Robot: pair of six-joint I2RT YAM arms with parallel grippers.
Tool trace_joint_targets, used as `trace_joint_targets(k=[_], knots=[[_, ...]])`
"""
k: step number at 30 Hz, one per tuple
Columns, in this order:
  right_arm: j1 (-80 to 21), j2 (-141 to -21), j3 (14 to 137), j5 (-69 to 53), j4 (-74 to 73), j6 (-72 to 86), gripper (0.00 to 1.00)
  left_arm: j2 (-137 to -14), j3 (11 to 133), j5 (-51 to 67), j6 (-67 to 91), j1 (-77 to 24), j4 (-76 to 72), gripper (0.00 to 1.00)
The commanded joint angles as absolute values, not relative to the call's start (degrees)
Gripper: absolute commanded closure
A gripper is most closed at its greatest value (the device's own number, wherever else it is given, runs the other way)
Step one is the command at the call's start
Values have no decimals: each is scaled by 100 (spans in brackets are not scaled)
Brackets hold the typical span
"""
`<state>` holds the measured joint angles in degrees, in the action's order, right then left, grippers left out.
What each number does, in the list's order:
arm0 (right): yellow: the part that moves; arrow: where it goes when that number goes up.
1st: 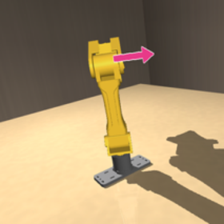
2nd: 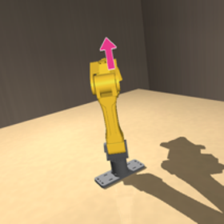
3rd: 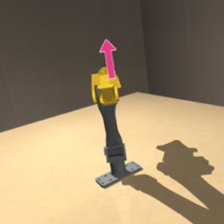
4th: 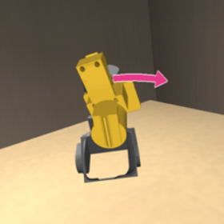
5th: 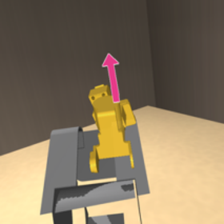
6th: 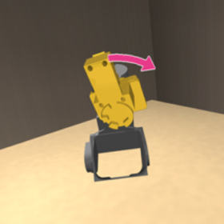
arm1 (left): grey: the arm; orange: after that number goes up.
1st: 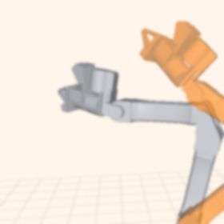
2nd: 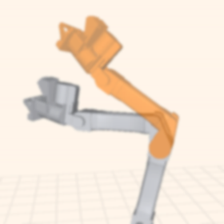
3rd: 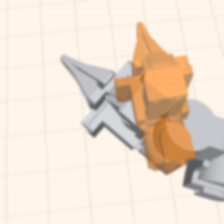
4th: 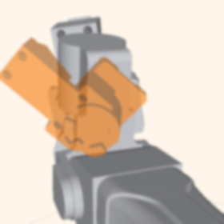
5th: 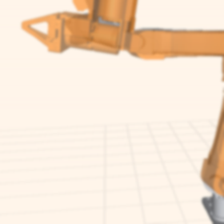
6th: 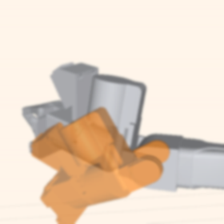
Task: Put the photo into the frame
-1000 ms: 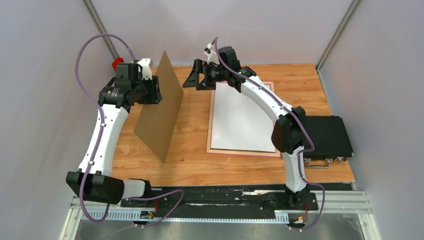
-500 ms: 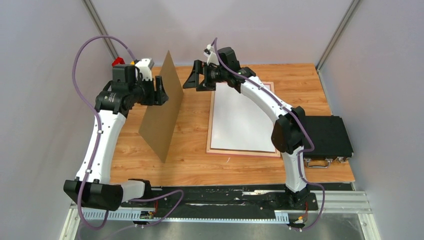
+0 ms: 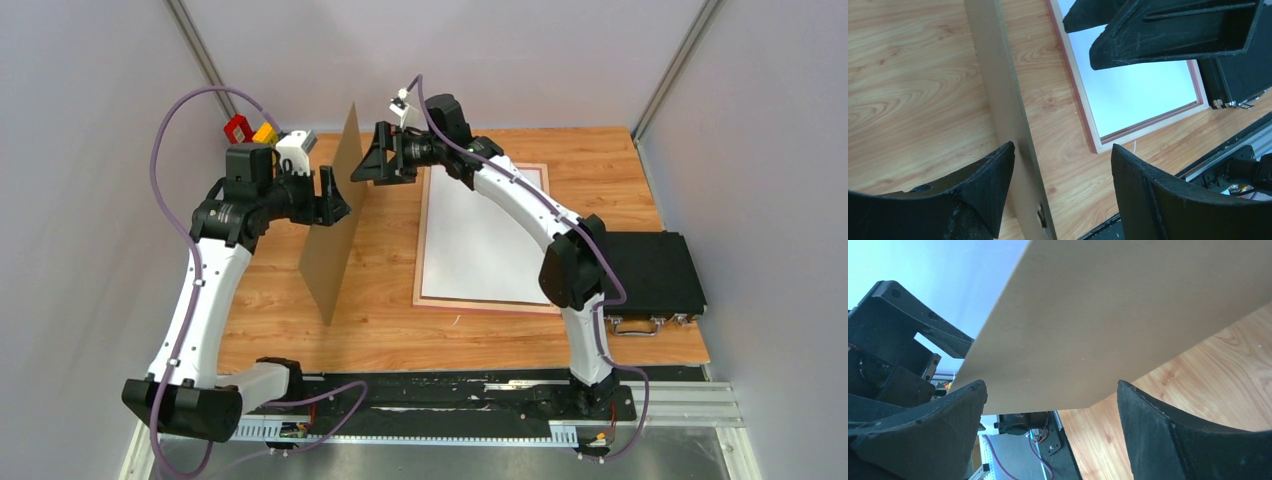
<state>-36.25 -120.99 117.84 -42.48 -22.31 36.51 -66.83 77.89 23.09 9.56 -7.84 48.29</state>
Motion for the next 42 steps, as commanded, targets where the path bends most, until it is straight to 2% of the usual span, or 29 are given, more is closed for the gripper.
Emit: trace_joint_targets(k=[1, 12, 25, 33, 37, 42], knots=[[-3724, -12166, 12102, -4590, -1769, 3825, 0, -6316, 7700, 2502, 934, -851, 4580, 21], [-3753, -12108, 11924, -4779, -1533, 3946, 0, -6050, 7557, 2634, 916, -864, 4532, 20], [-3762, -11933, 11438, -4133, -1849, 3879, 4, -5935, 7652, 2429, 760, -861, 4603, 17], [-3667, -11564, 10906, -3852, -1900, 3691, 8, -5987, 7864, 1894, 574, -853, 4769, 14], [-3572, -11320, 10571, -3725, -1886, 3581, 11, -5946, 7858, 1790, 556, -857, 4762, 13], [-3472, -11076, 10053, -3677, -1709, 3474, 30, -5908, 7806, 1723, 562, -857, 4734, 13]])
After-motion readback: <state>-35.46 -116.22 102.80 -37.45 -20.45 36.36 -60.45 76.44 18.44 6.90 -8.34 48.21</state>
